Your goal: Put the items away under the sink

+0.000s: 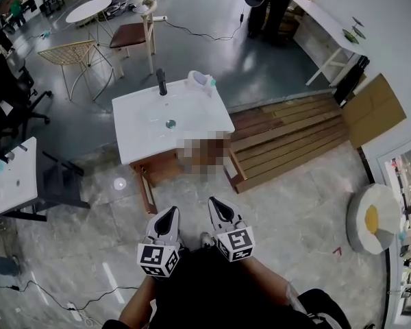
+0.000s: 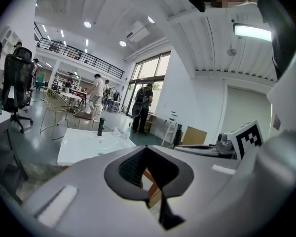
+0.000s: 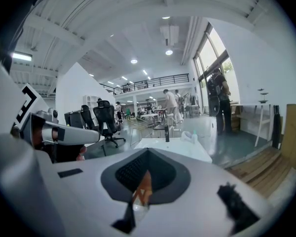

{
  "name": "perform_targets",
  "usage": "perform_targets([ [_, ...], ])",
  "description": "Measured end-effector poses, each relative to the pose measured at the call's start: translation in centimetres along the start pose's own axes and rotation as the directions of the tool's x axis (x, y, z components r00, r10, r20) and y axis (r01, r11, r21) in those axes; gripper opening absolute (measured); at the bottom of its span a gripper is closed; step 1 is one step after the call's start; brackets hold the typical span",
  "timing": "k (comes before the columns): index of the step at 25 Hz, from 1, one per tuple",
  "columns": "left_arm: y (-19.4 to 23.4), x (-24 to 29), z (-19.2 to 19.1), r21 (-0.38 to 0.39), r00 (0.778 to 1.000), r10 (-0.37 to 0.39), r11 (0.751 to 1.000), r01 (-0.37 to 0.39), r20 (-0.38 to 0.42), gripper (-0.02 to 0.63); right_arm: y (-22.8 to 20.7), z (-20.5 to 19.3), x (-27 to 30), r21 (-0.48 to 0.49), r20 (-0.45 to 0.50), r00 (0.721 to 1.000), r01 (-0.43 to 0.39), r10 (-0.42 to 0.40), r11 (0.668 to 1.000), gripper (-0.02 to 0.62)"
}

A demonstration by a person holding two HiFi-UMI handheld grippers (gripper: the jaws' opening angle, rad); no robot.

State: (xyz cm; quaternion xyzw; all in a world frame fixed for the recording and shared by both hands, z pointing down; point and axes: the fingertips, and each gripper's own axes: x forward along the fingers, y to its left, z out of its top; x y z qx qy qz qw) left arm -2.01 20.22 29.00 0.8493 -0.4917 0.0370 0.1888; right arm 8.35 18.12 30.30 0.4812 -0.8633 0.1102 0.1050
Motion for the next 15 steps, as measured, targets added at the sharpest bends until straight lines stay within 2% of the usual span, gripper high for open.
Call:
perform_targets([
  [15, -0.8, 1.1, 0.1, 0.007, 1.0, -0.017, 1.0, 0.017, -0.008, 0.006, -1.0, 0.1, 0.0, -0.007, -0.004, 1.0, -0.003, 0.003, 1.0, 0.014],
])
